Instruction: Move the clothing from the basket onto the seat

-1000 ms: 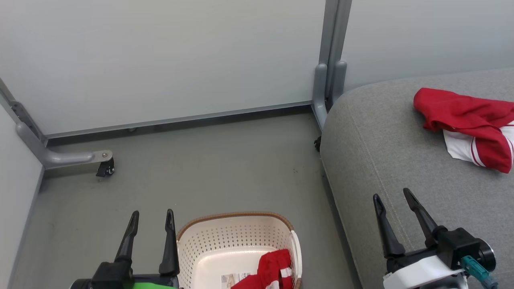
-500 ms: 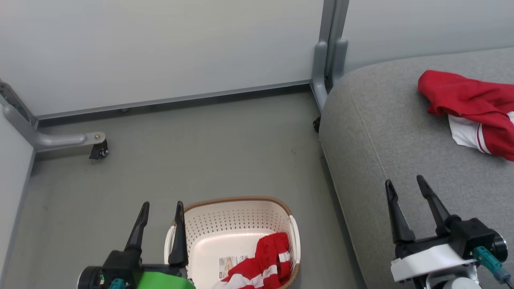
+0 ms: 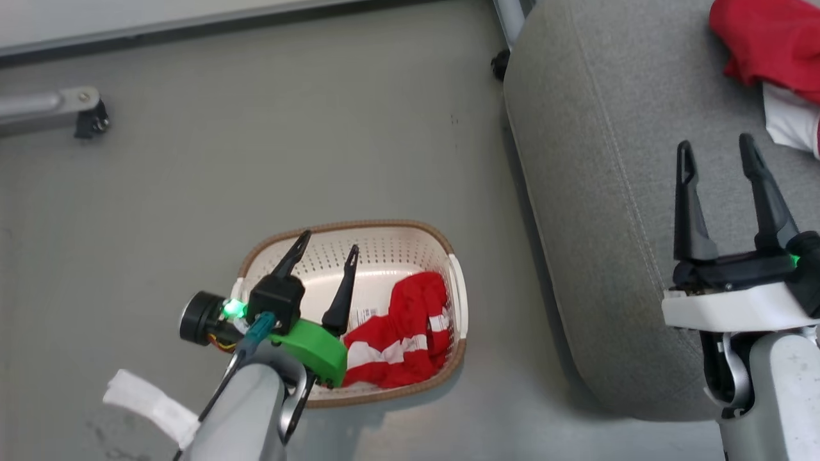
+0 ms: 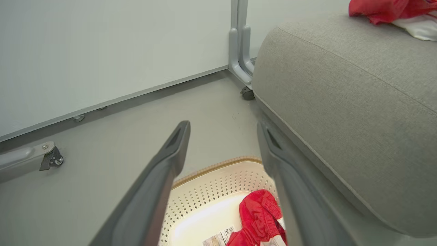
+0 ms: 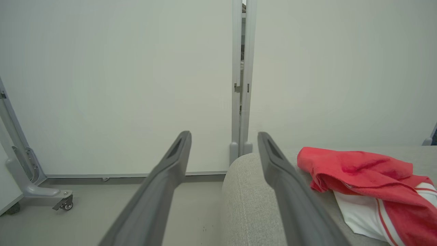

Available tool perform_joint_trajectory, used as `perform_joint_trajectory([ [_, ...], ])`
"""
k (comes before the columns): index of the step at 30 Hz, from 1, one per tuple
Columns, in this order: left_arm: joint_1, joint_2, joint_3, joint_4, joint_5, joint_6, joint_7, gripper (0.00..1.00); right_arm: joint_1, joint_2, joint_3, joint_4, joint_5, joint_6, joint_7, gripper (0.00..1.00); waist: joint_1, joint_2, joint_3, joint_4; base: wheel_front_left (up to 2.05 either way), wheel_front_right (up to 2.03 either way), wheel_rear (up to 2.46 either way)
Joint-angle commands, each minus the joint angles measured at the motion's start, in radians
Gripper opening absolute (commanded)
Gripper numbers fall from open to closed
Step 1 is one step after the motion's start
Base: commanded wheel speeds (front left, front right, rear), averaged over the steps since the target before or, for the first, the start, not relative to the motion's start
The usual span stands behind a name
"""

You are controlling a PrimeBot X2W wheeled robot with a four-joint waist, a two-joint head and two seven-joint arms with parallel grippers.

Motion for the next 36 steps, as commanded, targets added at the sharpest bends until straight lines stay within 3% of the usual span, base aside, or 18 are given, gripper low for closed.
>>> perform_joint_trajectory([
  [1, -0.067, 0.008, -0.011, 0.048, 0.004, -0.011, 0.000, 1.00, -0.029, 0.001, -0.004, -0.013, -0.008, -0.001, -0.003, 1.00, 0.0000, 0.0000, 0.205, -0.072, 0.00, 0.00, 0.00],
  [6, -0.241, 0.010, -0.090, 0.287, -0.003, -0.027, 0.020, 1.00, -0.077, 0.009, -0.023, -0.046, -0.007, -0.001, -0.003, 1.00, 0.0000, 0.0000, 0.319, -0.108, 0.00, 0.00, 0.00],
  [8, -0.347, 0.007, -0.192, 0.408, -0.034, -0.028, 0.071, 1.00, -0.106, 0.021, -0.051, -0.071, 0.005, -0.001, -0.003, 1.00, 0.0000, 0.0000, 0.387, -0.128, 0.00, 0.00, 0.00],
  [12, -0.440, 0.008, -0.304, 0.513, -0.102, -0.028, 0.127, 1.00, -0.135, 0.036, -0.068, -0.114, 0.010, -0.001, -0.003, 1.00, 0.0000, 0.0000, 0.468, -0.152, 0.00, 0.00, 0.00],
  [24, -0.591, 0.034, -0.528, 0.616, -0.331, -0.028, 0.254, 1.00, -0.209, 0.050, -0.033, -0.193, -0.011, -0.001, -0.003, 1.00, 0.0000, 0.0000, 0.625, -0.211, 0.00, 0.00, 0.00],
  [36, -0.658, 0.068, -0.627, 0.658, -0.451, -0.028, 0.283, 1.00, -0.252, 0.055, -0.012, -0.258, -0.025, -0.001, -0.003, 1.00, 0.0000, 0.0000, 0.700, -0.241, 0.00, 0.00, 0.00],
])
